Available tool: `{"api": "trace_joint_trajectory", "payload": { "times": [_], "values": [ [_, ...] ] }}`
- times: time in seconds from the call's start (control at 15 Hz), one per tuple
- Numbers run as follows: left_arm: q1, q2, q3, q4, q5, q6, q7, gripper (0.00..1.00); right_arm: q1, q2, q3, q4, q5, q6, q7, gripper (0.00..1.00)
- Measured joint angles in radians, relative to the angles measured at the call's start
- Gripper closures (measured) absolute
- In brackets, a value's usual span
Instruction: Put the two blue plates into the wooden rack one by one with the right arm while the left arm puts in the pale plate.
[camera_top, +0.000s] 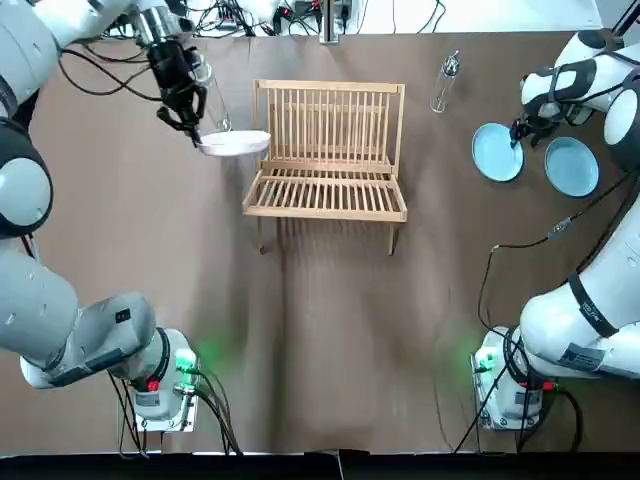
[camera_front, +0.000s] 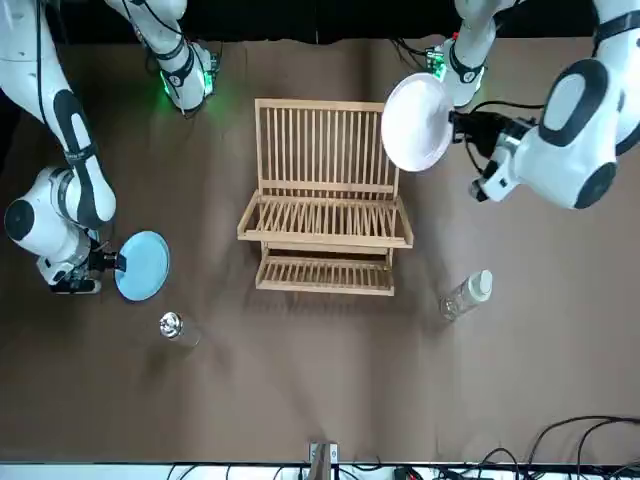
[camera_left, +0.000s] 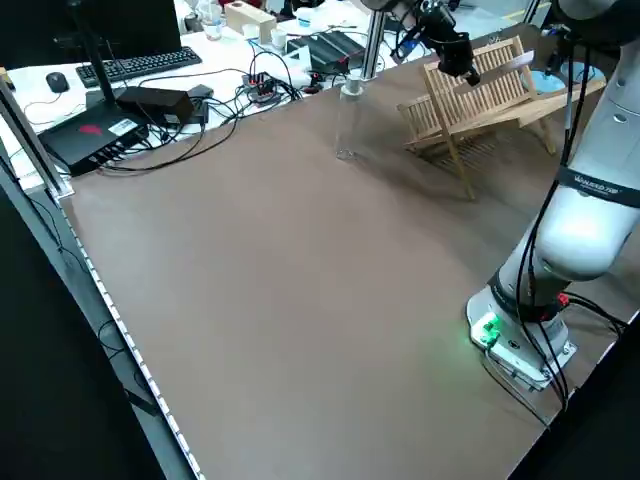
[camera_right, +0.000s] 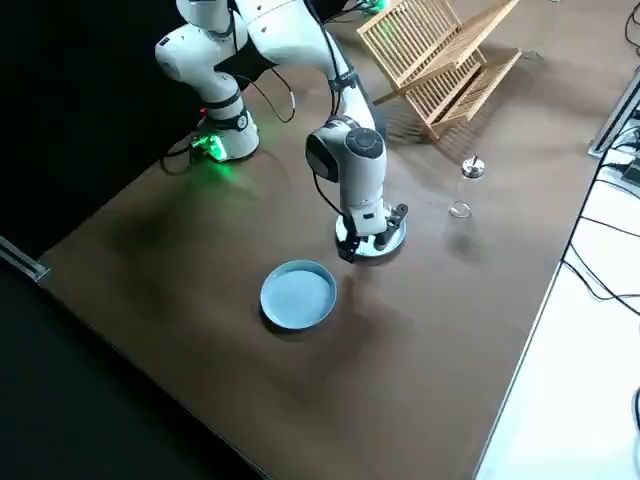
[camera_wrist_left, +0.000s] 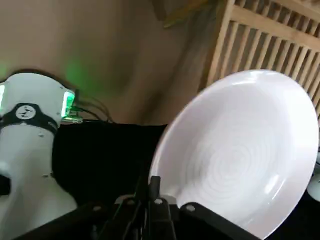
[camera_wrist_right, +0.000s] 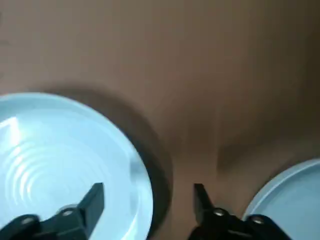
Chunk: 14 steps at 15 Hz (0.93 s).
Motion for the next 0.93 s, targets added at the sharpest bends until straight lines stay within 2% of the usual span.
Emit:
{"api": "trace_joint_trajectory", "payload": {
  "times": [0.07,0.2,0.27,0.4,0.67,0.8,0.93],
  "values": [
    [-0.023,0.012,0.0,0.0,-0.004,0.024,-0.024,0.96,0.0,0.0,0.0,0.0,0.0,-0.017,-0.001,0.37],
    [-0.066,0.04,-0.001,0.0,-0.005,0.076,-0.066,0.96,0.0,0.001,0.003,-0.001,0.0,-0.037,-0.004,0.44],
    [-0.086,0.054,-0.001,0.0,-0.005,0.1,-0.081,0.96,0.0,0.004,0.003,-0.001,0.0,-0.042,-0.005,0.55],
    [-0.12,0.08,-0.001,0.0,-0.005,0.142,-0.11,0.96,0.0,0.015,0.003,-0.002,0.0,-0.046,-0.005,0.59],
    [-0.169,0.118,-0.001,0.0,-0.005,0.203,-0.133,0.96,0.0,0.017,0.006,0.004,0.001,-0.05,-0.005,0.93],
    [-0.181,0.128,-0.001,0.0,-0.005,0.214,-0.134,0.96,0.0,0.017,0.007,0.014,0.001,-0.071,-0.006,0.94],
    [-0.188,0.135,-0.001,0.0,-0.005,0.223,-0.134,0.96,0.001,0.018,0.009,0.051,0.001,-0.163,-0.006,0.94]
  ]
}}
